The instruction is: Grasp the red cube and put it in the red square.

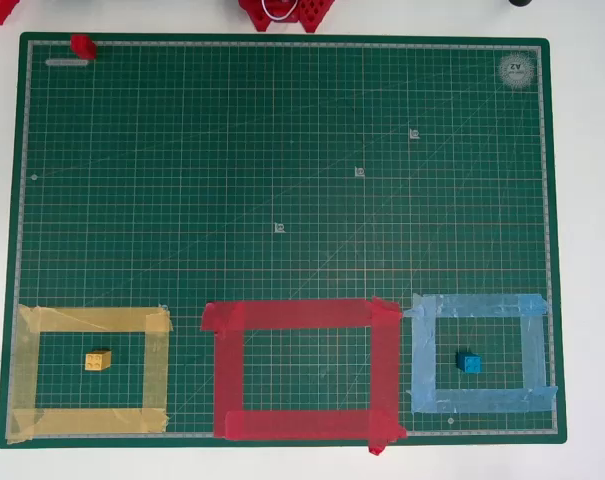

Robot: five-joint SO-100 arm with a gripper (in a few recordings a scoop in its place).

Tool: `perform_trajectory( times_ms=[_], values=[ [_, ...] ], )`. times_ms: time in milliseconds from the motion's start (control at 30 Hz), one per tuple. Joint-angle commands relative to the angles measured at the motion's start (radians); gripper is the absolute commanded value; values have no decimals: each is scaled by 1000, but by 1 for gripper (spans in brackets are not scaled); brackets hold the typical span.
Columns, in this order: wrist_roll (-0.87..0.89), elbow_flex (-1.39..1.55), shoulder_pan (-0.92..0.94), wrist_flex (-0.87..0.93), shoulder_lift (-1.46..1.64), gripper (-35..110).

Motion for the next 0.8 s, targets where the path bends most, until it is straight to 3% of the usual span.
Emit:
perform_trajectory(
  times_ms=[0, 767],
  values=[
    [-23, -2, -40, -55, -23, 0],
    [-60, -97, -112, -20, -38, 2]
  ],
)
